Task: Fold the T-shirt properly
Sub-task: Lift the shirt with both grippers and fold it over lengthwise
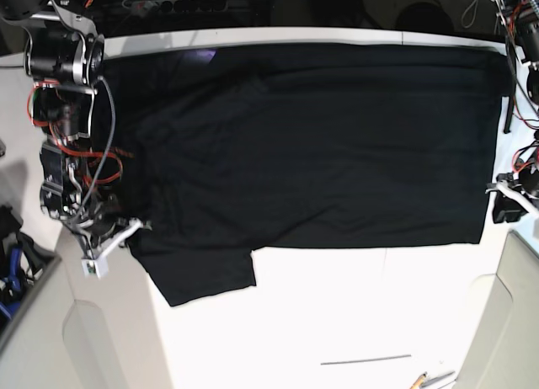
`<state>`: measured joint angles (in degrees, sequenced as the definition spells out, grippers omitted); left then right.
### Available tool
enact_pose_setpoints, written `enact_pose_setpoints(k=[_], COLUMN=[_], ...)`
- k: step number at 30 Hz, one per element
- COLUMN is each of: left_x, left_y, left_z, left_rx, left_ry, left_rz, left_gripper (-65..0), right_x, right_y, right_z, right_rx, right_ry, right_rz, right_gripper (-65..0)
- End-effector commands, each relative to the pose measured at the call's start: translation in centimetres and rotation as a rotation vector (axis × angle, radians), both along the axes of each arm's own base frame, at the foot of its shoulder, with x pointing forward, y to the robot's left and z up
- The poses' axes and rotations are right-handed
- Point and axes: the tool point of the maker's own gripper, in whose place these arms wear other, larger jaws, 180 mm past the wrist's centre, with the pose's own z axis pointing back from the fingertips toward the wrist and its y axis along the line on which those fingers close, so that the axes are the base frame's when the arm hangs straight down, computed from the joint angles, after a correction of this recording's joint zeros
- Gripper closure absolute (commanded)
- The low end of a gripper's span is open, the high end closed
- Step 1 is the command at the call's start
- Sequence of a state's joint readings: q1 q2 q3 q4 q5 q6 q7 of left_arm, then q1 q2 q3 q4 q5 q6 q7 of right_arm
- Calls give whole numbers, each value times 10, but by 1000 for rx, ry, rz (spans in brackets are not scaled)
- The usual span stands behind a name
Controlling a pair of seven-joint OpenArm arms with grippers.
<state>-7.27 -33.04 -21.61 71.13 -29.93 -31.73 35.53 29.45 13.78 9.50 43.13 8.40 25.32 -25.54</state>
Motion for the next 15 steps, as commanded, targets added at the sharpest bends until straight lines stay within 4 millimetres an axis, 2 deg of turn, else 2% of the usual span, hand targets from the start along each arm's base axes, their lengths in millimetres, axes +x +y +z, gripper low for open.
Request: enact_pose_setpoints(k=[1, 4, 8, 15], left_x=[18, 40, 58, 62], left_y=[15, 28, 39, 37], left_z=[25, 17, 4, -33], left_rx=[5, -62, -144, -163], left_ry=[-73, -62, -56, 4], left_rz=[21, 77, 146, 198], left_gripper=[-277, -332, -332, -331], right_x=[10, 10, 11, 12], right_y=[-4, -4, -2, 0], right_z=[12, 12, 14, 16], right_rx=[-13, -13, 12, 32], right_ry=[-22, -22, -29, -34], right_rz=[1, 1, -6, -12], right_gripper=[0, 0, 0, 0])
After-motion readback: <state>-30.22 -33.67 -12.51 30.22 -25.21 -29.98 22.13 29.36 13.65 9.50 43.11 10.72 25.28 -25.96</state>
